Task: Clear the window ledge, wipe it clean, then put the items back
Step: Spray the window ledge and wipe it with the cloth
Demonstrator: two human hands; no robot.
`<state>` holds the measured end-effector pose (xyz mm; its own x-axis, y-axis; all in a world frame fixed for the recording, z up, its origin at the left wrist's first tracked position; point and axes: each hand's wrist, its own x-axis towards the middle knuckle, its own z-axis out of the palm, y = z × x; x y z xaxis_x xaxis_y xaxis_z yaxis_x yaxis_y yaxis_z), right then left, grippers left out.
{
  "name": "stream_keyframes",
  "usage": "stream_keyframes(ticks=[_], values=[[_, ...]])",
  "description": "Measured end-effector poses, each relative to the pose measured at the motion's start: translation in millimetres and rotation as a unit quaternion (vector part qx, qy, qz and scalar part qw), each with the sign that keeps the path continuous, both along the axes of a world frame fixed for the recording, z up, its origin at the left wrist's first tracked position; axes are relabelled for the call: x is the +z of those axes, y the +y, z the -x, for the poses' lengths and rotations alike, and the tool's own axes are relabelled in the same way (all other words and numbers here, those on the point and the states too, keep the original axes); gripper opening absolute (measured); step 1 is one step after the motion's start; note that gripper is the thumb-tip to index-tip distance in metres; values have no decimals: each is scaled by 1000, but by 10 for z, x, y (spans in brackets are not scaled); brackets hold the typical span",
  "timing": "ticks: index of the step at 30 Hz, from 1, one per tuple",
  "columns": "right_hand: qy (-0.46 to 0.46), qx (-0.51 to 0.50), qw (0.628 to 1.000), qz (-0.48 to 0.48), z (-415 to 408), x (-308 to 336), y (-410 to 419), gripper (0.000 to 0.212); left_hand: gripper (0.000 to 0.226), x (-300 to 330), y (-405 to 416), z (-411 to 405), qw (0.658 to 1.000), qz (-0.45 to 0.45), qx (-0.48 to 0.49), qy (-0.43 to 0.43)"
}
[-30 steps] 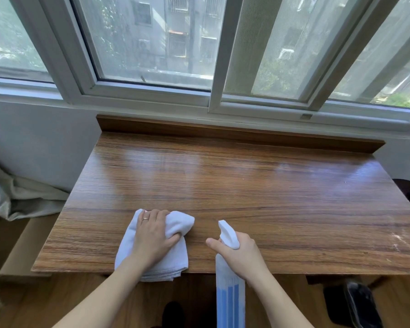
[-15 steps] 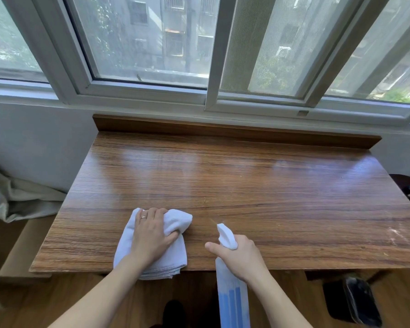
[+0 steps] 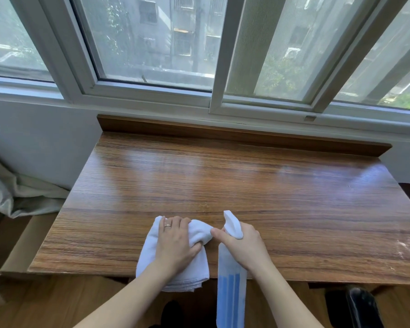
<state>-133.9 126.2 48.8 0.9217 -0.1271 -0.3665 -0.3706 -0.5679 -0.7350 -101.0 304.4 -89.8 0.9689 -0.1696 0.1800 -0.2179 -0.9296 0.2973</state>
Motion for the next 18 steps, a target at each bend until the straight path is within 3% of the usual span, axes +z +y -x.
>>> stream_keyframes(ticks=[18], values=[[5, -15, 1000, -2, -151, 10, -363, 41, 60, 101, -393, -1165, 998, -38, -7, 43]])
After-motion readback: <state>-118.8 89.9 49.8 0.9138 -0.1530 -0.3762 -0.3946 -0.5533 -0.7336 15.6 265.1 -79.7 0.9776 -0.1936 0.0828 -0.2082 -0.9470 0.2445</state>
